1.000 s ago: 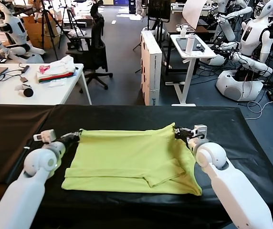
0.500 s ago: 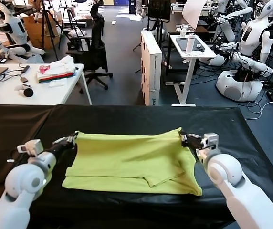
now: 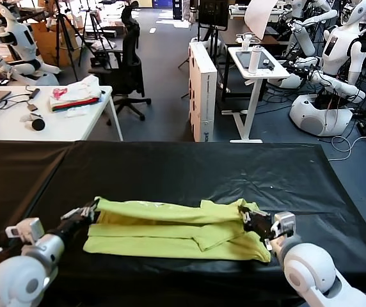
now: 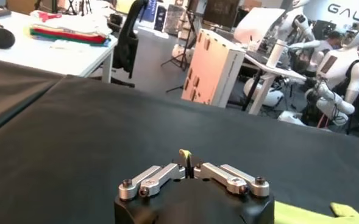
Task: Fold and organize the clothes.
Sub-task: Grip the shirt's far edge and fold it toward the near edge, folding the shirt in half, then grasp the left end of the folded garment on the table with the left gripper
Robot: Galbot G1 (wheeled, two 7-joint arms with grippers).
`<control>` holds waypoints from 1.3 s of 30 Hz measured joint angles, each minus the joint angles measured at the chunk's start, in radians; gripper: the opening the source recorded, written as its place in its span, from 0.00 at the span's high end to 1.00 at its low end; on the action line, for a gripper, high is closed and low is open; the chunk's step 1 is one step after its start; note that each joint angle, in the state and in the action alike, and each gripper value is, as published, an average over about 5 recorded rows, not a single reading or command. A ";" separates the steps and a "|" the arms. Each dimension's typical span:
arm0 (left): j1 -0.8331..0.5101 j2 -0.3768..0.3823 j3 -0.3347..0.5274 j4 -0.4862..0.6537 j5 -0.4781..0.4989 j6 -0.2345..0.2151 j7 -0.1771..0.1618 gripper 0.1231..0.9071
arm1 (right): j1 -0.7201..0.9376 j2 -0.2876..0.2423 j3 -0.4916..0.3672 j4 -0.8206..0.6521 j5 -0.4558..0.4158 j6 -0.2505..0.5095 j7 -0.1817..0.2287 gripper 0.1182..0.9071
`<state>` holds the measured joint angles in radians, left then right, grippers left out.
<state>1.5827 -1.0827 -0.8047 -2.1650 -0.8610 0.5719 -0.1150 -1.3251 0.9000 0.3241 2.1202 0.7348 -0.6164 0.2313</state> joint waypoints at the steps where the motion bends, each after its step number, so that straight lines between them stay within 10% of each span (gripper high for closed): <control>1: 0.010 -0.002 -0.005 0.002 0.001 -0.003 0.001 0.92 | -0.002 0.000 0.000 -0.001 0.000 0.000 0.000 0.97; 17: 0.096 -0.051 -0.008 0.012 0.032 -0.019 -0.024 0.88 | -0.032 -0.015 0.007 0.020 -0.024 -0.007 -0.039 0.85; 28: 0.094 -0.054 -0.026 0.009 0.009 0.008 -0.064 0.12 | -0.038 -0.006 0.054 0.048 -0.020 0.056 -0.025 0.05; 39: -0.104 -0.049 0.059 0.064 0.001 0.022 -0.100 0.00 | 0.074 0.073 0.069 -0.082 0.005 0.036 0.031 0.00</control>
<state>1.4783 -1.1322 -0.7460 -2.1005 -0.8601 0.5940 -0.2152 -1.2512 0.9728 0.3930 2.0379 0.7400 -0.5807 0.2625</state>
